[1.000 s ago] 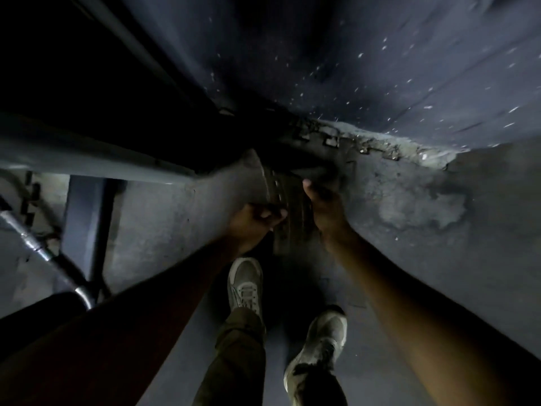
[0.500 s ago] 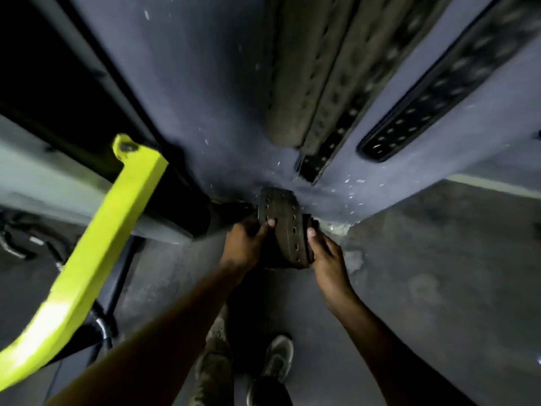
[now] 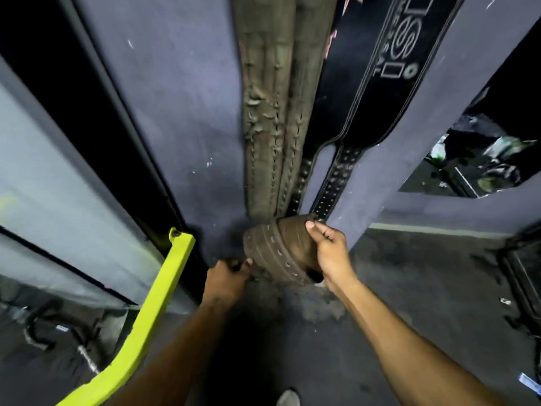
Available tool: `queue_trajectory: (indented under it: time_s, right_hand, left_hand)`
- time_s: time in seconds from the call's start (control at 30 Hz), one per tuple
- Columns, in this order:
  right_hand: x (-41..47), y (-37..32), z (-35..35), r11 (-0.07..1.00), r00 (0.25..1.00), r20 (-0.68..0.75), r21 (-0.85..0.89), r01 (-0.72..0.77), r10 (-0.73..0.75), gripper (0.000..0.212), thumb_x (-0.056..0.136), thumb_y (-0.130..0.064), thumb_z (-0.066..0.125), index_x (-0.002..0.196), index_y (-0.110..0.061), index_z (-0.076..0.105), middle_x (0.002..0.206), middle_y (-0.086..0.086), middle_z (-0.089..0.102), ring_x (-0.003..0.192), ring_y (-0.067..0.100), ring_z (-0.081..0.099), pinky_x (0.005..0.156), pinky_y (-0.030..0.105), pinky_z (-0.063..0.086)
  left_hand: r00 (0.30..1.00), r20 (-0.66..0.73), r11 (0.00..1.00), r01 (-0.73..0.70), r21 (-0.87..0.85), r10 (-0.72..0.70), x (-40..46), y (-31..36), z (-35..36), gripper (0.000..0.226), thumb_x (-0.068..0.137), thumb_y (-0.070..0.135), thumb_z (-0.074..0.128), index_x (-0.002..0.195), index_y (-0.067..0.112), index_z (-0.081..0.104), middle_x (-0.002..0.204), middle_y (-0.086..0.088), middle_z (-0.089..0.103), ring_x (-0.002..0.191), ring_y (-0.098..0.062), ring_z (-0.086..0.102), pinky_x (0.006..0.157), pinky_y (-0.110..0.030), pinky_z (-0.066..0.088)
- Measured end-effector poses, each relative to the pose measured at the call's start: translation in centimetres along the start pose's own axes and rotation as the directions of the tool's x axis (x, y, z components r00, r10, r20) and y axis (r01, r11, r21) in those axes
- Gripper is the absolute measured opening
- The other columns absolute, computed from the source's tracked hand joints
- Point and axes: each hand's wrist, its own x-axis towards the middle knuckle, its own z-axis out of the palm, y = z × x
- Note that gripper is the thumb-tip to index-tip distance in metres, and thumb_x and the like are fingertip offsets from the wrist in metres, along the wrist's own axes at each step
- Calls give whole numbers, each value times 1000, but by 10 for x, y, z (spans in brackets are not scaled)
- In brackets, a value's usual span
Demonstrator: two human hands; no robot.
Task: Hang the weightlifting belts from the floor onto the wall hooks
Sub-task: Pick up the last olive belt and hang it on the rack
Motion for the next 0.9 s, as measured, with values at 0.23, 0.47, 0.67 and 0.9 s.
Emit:
queue_trajectory:
  time_s: [0.23, 0.47, 0.67, 0.9]
  right_hand:
    - [-40, -78, -4, 930, 948, 77, -189, 317, -307, 23, 104, -20, 61, 95, -21, 82, 90, -11, 81, 85, 2, 71, 80, 18, 53]
    - [-59, -147, 3, 927, 934, -35, -145, 347, -356, 27, 104, -25, 62, 88, -15, 81, 84, 5, 80, 78, 14, 69, 77, 31, 53]
    - [-57, -208, 1, 923, 901, -280, 100, 371, -332, 32, 104, -21, 62, 76, -15, 77, 75, 1, 73, 77, 15, 63, 78, 29, 51]
    - [-63, -239, 19, 938, 945, -90, 128, 324, -314, 28, 103, -22, 62, 87, -10, 81, 85, 10, 78, 81, 21, 71, 79, 32, 57]
  left_hand:
    - [984, 145, 768, 14, -641, 103, -26, 58, -47, 15, 92, 29, 73, 77, 26, 74, 81, 9, 77, 77, -11, 71, 58, -18, 54]
    - [920, 157, 677, -141, -723, 359, -52, 93, -68, 13, 78, 44, 77, 85, 34, 75, 96, 7, 80, 87, -2, 75, 68, -13, 55]
    - [929, 191, 806, -157, -571, 317, -56, 73, -73, 12, 80, 39, 76, 81, 28, 73, 86, 5, 78, 88, -9, 73, 68, -17, 54]
    - [977, 174, 892, -34, -450, 125, -43, 107, -65, 29, 96, 32, 69, 116, 10, 71, 117, -10, 75, 109, -28, 69, 103, -46, 54]
